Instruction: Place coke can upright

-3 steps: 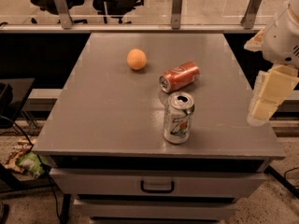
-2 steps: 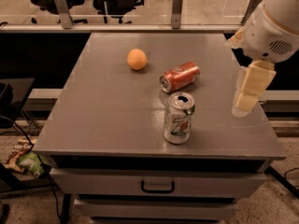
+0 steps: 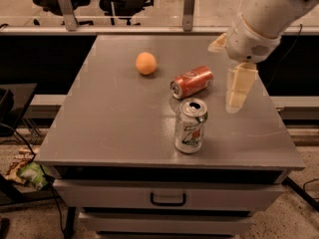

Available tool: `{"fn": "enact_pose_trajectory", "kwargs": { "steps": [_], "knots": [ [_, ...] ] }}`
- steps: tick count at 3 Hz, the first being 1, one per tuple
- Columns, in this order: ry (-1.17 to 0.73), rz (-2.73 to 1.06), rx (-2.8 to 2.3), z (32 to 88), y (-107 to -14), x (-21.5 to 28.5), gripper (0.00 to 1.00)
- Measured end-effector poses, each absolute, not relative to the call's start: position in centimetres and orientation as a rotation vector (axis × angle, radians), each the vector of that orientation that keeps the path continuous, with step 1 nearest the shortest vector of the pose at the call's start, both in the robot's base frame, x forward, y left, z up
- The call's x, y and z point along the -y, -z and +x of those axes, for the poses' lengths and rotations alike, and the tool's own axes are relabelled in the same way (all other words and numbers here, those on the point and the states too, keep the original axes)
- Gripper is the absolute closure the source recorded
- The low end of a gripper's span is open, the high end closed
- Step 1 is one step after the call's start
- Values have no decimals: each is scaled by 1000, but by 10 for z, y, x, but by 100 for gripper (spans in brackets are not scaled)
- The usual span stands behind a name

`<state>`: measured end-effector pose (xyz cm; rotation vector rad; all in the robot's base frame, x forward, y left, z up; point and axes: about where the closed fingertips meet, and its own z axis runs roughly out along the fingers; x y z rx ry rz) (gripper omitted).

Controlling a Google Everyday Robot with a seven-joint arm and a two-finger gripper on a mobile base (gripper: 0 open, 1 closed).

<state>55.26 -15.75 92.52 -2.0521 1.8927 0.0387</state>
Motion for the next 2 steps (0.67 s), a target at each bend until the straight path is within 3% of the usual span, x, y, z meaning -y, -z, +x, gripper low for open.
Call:
{"fn": "enact_pose_trajectory", "kwargs": {
  "steps": [2],
  "knots": [
    [-41, -2331, -1630, 601, -892, 129, 0]
  ]
}}
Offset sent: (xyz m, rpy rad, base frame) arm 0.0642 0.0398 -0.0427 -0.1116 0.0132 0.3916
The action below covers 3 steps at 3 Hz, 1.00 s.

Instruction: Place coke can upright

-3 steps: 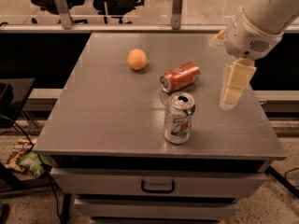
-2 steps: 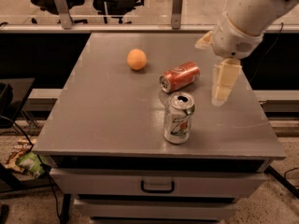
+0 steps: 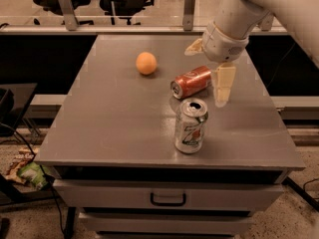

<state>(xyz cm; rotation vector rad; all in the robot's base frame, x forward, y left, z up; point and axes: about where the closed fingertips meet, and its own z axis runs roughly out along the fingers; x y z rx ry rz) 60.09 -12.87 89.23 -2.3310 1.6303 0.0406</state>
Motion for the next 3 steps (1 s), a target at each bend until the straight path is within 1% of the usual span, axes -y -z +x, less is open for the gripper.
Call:
{"fn": "enact_pose_trajectory", "kwargs": {
  "steps": [2, 3],
  "knots": [
    [-74, -2520, -1494, 618, -868, 97, 0],
    [-85, -2591, -1475, 627, -853, 84, 24]
  ]
}}
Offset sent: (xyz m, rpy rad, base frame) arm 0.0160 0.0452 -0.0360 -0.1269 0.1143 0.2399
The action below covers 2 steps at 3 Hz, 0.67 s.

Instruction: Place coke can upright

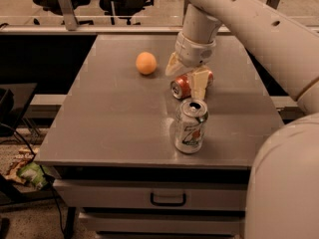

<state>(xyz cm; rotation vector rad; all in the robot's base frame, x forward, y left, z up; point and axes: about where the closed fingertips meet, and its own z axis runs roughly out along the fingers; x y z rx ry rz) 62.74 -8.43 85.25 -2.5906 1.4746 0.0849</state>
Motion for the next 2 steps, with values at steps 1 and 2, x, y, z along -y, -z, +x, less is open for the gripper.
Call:
{"fn": "enact_pose_trajectory", "kwargs": {
  "steps": [1, 2],
  "knots": [
    [-90, -2622, -1491, 634, -846, 83, 55],
    [-91, -2611, -1498, 640, -850, 82, 77]
  ]
}}
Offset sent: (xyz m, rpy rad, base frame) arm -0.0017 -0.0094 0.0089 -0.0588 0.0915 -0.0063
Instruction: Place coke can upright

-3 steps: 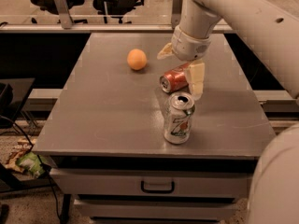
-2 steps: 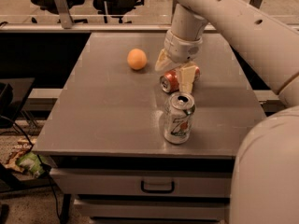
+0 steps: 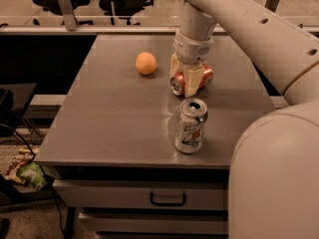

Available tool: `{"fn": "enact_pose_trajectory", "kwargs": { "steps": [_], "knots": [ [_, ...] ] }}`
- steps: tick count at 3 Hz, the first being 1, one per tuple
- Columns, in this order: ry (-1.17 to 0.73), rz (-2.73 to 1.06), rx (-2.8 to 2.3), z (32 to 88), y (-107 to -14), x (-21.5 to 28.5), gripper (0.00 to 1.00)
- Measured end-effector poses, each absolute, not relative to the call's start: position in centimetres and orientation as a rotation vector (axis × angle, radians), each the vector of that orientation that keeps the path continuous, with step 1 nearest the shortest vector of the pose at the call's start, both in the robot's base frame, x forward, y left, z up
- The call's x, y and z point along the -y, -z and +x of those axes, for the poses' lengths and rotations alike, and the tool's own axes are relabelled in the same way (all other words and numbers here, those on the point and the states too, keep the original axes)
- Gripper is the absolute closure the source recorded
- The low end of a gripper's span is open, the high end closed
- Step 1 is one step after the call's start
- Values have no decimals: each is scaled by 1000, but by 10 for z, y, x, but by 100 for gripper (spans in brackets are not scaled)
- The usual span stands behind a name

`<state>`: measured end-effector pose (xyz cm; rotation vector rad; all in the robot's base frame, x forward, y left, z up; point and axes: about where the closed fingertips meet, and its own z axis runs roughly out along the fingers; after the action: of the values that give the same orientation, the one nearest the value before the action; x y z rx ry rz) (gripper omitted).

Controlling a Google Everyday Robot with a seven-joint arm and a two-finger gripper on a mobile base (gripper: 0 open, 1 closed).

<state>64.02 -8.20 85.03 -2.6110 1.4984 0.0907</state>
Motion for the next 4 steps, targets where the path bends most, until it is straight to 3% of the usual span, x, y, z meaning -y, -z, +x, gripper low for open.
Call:
{"fn": "enact_pose_trajectory", "kwargs": {
  "steps": [1, 4],
  "knots": [
    [-137, -2492, -1582, 650, -866, 87, 99],
    [-494, -1834, -1740, 670, -926, 100, 100]
  ]
}}
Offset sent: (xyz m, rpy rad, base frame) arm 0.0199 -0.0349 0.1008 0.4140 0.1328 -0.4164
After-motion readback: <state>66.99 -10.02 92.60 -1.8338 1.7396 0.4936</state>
